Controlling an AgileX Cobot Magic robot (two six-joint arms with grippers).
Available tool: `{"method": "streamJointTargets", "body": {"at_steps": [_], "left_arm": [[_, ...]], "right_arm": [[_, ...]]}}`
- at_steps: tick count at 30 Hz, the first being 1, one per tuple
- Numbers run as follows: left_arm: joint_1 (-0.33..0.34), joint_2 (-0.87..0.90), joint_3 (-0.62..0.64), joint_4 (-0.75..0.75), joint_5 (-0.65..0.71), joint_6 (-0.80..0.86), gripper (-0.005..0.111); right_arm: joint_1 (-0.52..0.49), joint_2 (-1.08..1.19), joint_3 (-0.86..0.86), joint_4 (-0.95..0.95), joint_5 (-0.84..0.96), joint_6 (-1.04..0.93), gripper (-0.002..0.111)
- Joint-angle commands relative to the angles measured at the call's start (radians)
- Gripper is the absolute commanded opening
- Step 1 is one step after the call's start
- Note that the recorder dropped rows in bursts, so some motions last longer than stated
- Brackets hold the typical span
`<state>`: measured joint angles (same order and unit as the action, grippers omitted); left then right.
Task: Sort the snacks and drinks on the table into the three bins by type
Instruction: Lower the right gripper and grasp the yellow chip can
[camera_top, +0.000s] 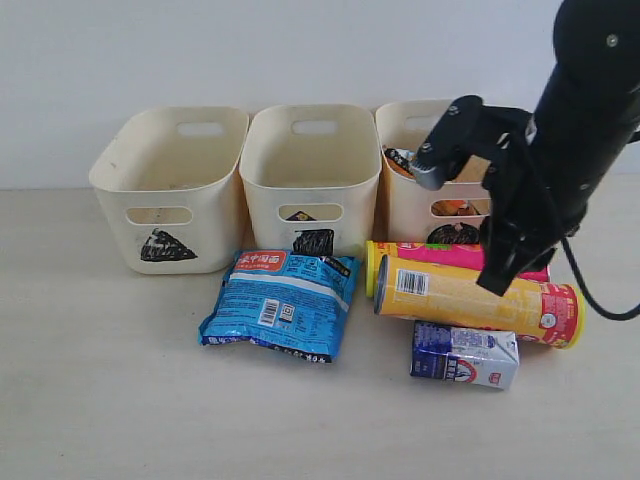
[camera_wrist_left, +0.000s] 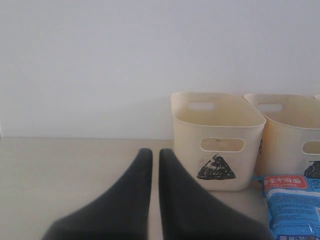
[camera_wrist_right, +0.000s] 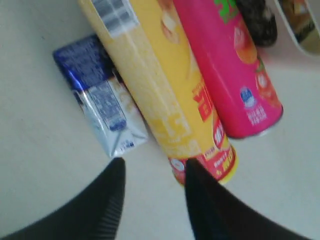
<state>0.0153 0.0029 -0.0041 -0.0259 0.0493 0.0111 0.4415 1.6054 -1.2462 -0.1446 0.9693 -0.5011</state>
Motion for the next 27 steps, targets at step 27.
{"method": "streamJointTargets", "body": {"at_steps": [27], "left_arm": [[0.004,-0.003,0.004,-0.012,-0.012,-0.002,0.004]], "right_arm": [[0.116,0.305,0.001,-0.183,-0.427,-0.056,0.088]]}}
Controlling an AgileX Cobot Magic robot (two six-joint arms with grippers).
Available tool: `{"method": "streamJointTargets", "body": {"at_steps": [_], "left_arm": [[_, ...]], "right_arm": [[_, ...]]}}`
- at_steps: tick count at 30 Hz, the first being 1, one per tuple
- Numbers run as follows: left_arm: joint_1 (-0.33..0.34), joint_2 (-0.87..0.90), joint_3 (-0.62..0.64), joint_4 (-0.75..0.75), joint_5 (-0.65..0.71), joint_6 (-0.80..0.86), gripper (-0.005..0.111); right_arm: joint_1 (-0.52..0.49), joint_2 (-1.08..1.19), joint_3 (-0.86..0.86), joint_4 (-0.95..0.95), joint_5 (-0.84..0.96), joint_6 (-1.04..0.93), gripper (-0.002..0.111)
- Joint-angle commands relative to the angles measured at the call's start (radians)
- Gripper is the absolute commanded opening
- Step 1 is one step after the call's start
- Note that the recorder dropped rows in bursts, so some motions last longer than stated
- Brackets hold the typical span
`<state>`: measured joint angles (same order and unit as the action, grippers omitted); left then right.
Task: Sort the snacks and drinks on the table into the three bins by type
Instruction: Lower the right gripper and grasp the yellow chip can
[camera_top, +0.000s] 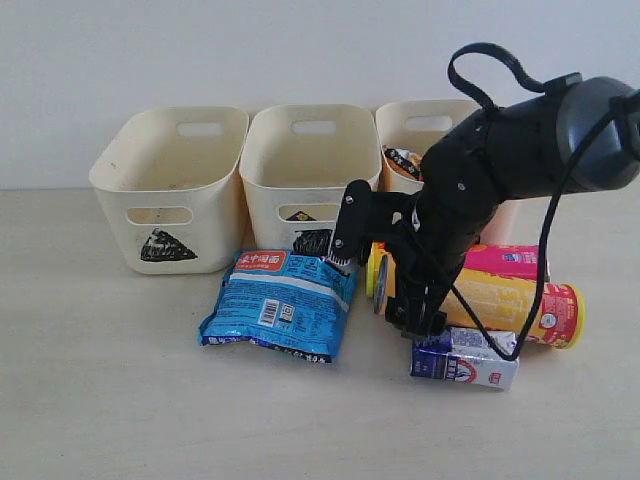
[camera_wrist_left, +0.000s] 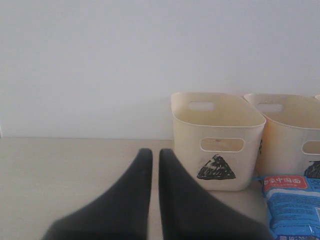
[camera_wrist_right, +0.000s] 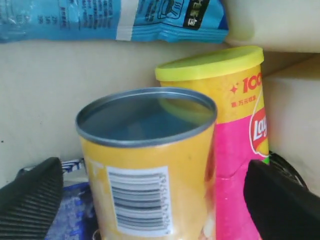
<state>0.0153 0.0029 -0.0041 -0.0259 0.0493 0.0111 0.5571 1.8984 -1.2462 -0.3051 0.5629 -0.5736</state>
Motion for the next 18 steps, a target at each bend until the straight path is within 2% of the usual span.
{"method": "streamJointTargets", "body": {"at_steps": [1,10,11,13,18], "left_arm": [[0.004,-0.003,0.004,-0.012,-0.012,-0.002,0.004],[0.004,-0.003,0.004,-0.012,-0.012,-0.002,0.004],[0.004,-0.003,0.004,-0.012,-0.012,-0.002,0.004],[0.004,-0.003,0.004,-0.012,-0.012,-0.002,0.004],[0.004,-0.003,0.004,-0.012,-0.012,-0.002,0.004]], "right_arm": [[0.0,0.019,0.001,-0.022,-0.03,0.016,0.088],[-0.001,0.049,0.001,-0.022,-0.069,0.037,0.087],[-0.001,0.049,0.001,-0.022,-0.069,0.041,0.085],[-0.001,0.049,0.001,-0.022,-0.066,0.041,0.077],[-0.001,0.047,0.001,-0.022,-0.063,0.043,0.037]]}}
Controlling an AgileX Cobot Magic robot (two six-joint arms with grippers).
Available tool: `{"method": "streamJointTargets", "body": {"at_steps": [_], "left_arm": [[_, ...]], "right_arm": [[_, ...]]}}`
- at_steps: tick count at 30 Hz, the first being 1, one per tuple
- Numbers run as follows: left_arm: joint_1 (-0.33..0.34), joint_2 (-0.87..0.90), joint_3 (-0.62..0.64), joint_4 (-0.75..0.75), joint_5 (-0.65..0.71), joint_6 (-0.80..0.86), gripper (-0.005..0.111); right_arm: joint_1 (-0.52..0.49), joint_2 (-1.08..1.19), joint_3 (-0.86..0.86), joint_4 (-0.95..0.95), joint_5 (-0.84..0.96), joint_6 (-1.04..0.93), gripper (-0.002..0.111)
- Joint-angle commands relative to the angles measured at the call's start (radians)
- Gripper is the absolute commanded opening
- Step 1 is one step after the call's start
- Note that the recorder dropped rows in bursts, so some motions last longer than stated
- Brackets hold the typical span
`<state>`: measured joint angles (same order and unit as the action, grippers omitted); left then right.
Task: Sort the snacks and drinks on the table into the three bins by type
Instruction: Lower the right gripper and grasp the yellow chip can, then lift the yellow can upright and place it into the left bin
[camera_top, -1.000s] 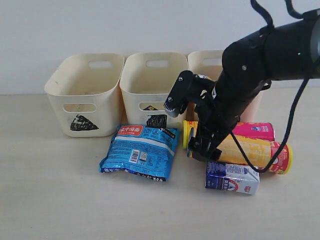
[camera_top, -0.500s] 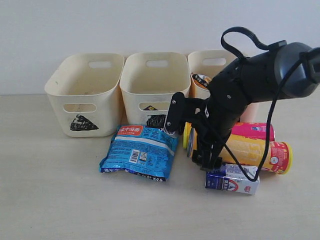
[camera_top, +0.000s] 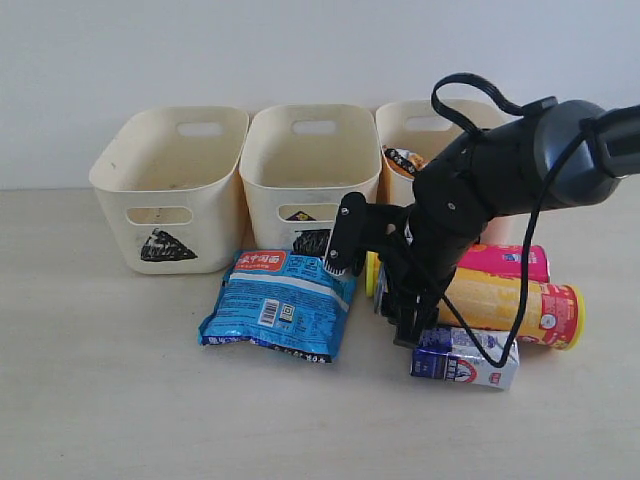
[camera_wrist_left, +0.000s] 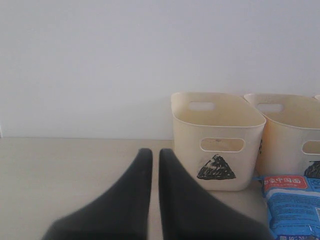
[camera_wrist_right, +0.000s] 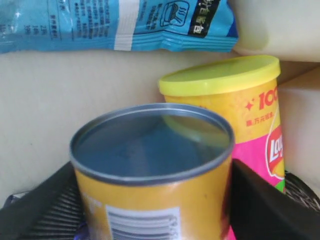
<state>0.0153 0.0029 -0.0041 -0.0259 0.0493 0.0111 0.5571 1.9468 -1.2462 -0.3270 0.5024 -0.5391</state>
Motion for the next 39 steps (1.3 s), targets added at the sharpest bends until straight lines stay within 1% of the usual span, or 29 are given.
{"method": "streamJointTargets", "body": {"at_steps": [1,4,5,13,20,27,32,34,35,39], "left_arm": [[0.004,-0.003,0.004,-0.012,-0.012,-0.002,0.004],[0.004,-0.003,0.004,-0.012,-0.012,-0.002,0.004],[0.004,-0.003,0.004,-0.012,-0.012,-0.002,0.004],[0.004,-0.003,0.004,-0.012,-0.012,-0.002,0.004],[0.004,-0.003,0.004,-0.012,-0.012,-0.002,0.004],[0.004,-0.003,0.004,-0.012,-0.012,-0.002,0.004],[0.004,-0.003,0.004,-0.012,-0.012,-0.002,0.004],[0.004,-0.003,0.004,-0.012,-0.012,-0.002,0.004],[0.004,-0.003,0.004,-0.012,-0.012,-0.002,0.004],[0.004,-0.003,0.004,-0.012,-0.012,-0.002,0.004]], "right_arm": [[-0.001,-0.001,0.001,0.0,-0.001,0.009,0.029],[-0.001,-0.003,0.001,0.0,0.017,0.011,0.006],[-0.001,-0.005,0.001,0.0,0.018,0.011,0.0],[-0.001,-0.045,0.001,0.0,0.048,0.009,0.0],[-0.001,-0.167,0.001,0.0,0.087,0.009,0.0],[-0.001,-0.338,0.001,0.002,0.111,0.013,0.0],[0.001,-0.427,0.001,0.015,0.109,0.084,0.0],[0.001,-0.45,0.001,0.056,0.109,0.108,0.0],[0.001,-0.469,0.001,0.115,0.111,0.111,0.0],[0.001,-0.523,0.001,0.283,0.061,0.043,0.0]]}}
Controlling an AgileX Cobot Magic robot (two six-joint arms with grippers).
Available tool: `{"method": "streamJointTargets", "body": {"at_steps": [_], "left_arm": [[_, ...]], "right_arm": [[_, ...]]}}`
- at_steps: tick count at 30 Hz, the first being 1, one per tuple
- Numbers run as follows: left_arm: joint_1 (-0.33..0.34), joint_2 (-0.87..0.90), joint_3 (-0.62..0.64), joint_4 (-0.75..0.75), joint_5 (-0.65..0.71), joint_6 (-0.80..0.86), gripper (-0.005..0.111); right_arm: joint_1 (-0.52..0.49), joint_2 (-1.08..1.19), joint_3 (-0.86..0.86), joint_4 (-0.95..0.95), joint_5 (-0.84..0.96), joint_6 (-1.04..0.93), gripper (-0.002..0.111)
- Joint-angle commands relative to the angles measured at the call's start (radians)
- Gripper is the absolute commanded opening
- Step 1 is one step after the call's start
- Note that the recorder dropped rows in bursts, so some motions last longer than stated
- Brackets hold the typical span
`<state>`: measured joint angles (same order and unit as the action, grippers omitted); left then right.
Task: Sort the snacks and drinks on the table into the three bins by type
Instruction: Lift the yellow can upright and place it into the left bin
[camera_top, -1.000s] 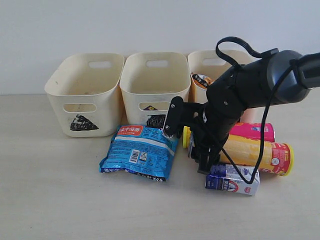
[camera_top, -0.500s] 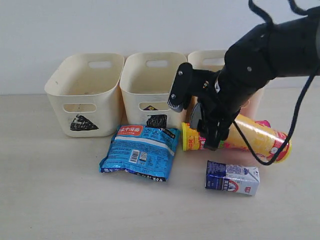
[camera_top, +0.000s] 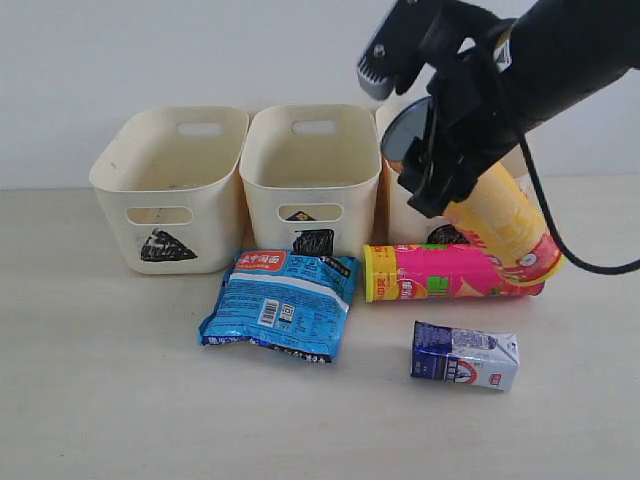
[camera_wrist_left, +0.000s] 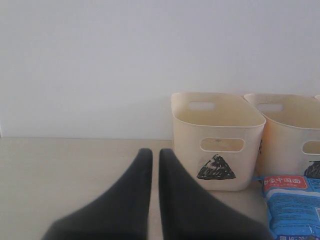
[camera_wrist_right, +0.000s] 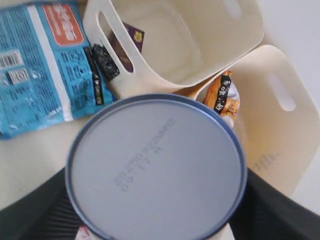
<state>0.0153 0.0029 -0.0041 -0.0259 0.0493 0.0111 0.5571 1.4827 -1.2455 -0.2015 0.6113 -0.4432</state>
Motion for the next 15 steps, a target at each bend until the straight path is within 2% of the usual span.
{"method": "streamJointTargets", "body": {"at_steps": [1,8,12,15], "left_arm": [[0.004,-0.003,0.004,-0.012,-0.012,-0.002,0.004],[0.004,-0.003,0.004,-0.012,-0.033,-0.002,0.004],[0.004,-0.003,0.004,-0.012,-0.031,-0.002,0.004],[0.004,-0.003,0.004,-0.012,-0.031,-0.002,0.004]], "right_arm": [[0.001,-0.068,0.001,0.201,-0.081,-0.061,0.0],[0.001,-0.082,0.001,0.645,-0.351,-0.074,0.0],[0.006,-0.056,0.001,0.785,-0.463,-0.093,0.0],[0.043,-0.032,0.001,0.794,-0.564,-0.093,0.0]]}}
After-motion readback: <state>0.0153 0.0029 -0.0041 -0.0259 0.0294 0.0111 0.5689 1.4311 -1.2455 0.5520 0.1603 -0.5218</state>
